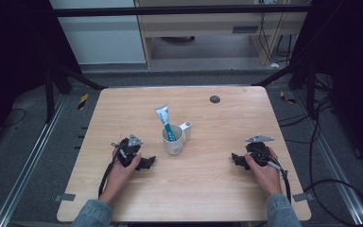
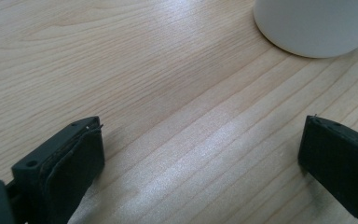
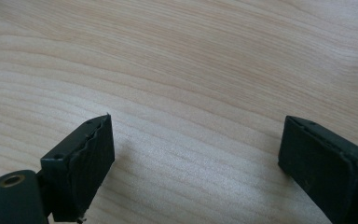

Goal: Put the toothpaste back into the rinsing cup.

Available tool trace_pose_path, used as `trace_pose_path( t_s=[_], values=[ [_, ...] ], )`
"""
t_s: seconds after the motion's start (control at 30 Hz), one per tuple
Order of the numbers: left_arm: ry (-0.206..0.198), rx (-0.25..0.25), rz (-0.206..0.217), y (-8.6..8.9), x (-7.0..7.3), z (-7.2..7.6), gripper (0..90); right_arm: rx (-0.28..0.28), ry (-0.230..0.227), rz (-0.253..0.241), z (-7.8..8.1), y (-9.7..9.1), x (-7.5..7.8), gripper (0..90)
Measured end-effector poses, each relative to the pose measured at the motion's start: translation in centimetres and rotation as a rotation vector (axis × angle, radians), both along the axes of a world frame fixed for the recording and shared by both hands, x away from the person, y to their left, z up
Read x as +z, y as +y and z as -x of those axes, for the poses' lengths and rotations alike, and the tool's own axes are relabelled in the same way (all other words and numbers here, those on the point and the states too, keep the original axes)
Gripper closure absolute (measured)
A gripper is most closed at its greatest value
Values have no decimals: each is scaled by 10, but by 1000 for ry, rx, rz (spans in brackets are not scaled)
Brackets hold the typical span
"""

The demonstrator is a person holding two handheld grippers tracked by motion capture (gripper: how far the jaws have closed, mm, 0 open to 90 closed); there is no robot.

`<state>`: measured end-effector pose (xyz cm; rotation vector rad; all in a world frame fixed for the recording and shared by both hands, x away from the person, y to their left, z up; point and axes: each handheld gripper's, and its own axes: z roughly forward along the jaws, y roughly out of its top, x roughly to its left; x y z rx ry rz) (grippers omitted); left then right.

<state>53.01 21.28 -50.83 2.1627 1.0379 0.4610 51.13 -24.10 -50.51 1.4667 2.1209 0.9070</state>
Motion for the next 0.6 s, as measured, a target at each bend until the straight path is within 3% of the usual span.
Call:
trace_pose_path(
  t_s=[0.33,0.47,0.57,0.6],
  values=[
    [0,-1,0,0,0,0,0,-17,-50,20,0,4,-6,57],
    [-2,-3,-3,0,0,0,0,-19,-47,20,0,4,-7,36],
    [-3,-5,-4,0,0,0,0,-55,-36,27,-2,3,-7,5],
    [-3,-6,-4,0,0,0,0,-95,-38,26,-3,2,-7,5]
  ],
)
